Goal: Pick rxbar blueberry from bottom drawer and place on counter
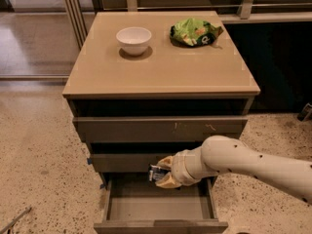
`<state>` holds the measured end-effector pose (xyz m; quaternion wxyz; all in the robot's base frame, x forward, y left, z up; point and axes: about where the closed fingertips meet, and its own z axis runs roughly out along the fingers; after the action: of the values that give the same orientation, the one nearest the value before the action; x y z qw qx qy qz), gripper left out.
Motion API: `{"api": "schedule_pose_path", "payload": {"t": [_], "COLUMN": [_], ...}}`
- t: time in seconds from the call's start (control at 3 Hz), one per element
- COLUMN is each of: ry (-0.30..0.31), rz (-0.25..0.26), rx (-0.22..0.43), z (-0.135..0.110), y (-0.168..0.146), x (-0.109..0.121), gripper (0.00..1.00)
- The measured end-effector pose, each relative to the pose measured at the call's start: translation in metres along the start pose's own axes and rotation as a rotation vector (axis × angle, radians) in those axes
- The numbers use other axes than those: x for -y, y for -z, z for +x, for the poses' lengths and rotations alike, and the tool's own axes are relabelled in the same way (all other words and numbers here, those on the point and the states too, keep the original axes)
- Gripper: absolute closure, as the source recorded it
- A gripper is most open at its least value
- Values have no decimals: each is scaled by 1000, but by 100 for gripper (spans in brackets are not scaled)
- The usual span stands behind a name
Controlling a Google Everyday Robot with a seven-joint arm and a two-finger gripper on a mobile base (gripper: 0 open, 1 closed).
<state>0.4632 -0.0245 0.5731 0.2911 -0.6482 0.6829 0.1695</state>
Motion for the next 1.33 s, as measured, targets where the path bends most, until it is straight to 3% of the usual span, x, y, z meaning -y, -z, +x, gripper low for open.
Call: {"api": "schedule_pose_path", "payload": {"t": [0.67, 1.0, 1.33], "ry": [-7, -27, -3], "rz": [-18, -9, 20], "rx": [-8, -20, -47], "z": [-11, -56, -132], "y": [14, 69, 180], "x": [4, 27, 50], "gripper": [100, 100, 100]}}
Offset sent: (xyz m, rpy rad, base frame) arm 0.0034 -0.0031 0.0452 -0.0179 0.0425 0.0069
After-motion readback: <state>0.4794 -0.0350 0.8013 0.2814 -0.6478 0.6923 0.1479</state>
